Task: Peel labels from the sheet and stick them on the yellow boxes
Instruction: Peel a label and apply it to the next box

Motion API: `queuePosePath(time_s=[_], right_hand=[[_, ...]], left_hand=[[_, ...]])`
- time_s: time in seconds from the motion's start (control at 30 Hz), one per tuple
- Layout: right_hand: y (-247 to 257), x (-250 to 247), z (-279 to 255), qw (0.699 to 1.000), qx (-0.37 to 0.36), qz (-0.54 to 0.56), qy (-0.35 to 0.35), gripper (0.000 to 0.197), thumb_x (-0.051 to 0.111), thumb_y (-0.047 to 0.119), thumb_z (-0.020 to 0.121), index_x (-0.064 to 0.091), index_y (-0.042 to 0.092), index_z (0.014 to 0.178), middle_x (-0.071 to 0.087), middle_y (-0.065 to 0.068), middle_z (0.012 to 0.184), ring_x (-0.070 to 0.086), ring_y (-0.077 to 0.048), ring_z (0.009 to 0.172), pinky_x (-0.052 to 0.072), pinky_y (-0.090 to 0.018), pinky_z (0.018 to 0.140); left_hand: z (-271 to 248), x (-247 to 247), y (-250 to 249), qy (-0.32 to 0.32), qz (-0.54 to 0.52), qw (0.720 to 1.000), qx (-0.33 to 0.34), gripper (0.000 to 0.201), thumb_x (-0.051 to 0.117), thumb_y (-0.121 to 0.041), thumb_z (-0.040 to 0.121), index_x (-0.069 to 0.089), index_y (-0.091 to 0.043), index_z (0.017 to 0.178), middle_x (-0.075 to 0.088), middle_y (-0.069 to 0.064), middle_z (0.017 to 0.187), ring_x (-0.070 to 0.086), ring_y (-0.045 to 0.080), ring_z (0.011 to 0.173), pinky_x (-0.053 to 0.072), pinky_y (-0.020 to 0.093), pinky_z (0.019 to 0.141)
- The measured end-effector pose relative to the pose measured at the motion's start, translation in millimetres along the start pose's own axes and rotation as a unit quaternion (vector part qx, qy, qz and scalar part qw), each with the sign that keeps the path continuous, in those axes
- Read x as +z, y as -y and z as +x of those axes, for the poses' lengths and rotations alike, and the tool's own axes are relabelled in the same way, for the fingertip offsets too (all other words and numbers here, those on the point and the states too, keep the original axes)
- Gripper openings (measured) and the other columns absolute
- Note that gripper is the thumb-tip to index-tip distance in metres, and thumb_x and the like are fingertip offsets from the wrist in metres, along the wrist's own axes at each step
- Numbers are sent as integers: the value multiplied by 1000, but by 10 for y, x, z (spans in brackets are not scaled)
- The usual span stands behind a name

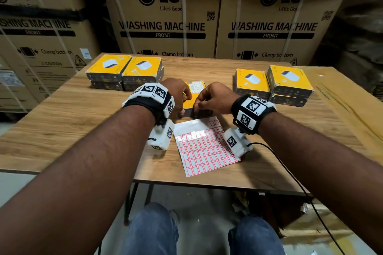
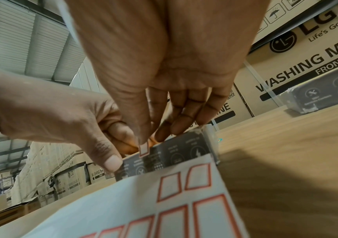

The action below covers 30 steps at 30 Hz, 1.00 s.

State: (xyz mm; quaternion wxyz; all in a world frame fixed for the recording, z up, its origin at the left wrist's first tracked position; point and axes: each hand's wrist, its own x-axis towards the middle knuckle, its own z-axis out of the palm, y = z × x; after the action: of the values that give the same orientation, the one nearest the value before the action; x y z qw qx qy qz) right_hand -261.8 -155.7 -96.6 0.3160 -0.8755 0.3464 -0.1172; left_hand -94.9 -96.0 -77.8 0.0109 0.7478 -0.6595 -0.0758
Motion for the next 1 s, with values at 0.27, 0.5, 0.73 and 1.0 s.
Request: queuePosePath(time_s=[0.27,0.5,0.73,1.0], right_hand=[[18,5,18,1000,-9,-12,-5,5,75,22,84,75,23,79,70,9,78,64,-5,78,52,-20,65],[24,7,35,1000,-5,-25,-2,4,76,24,83,75,24,79,69,10,78,63,-5,79,50,-19,64],[38,9,46,999,-11,-49,-8,3,75,24,84,76,21,82,70,7,81,62,-5,79,54,-23,67],[24,15,56,997,-27,-65,-16,3,76,24,83,77,21,82,68,11,75,58,0,71,44,-18,61]], left_hand=[[55,-11,5,16,4,1000,-7,63,90,-23,59,67,-27,117,62,-10,91,59,10,88,50,24,77],[54,-29,-8,21,4,1000,-10,63,91,-23,59,67,-27,118,66,-8,104,58,10,89,46,22,75],[25,-29,-26,15,-4,1000,-14,61,90,-22,61,67,-27,118,60,-12,92,60,10,88,49,22,76],[25,-50,-45,19,-14,1000,-21,60,90,-22,62,66,-26,117,69,-6,105,64,13,96,52,23,82]])
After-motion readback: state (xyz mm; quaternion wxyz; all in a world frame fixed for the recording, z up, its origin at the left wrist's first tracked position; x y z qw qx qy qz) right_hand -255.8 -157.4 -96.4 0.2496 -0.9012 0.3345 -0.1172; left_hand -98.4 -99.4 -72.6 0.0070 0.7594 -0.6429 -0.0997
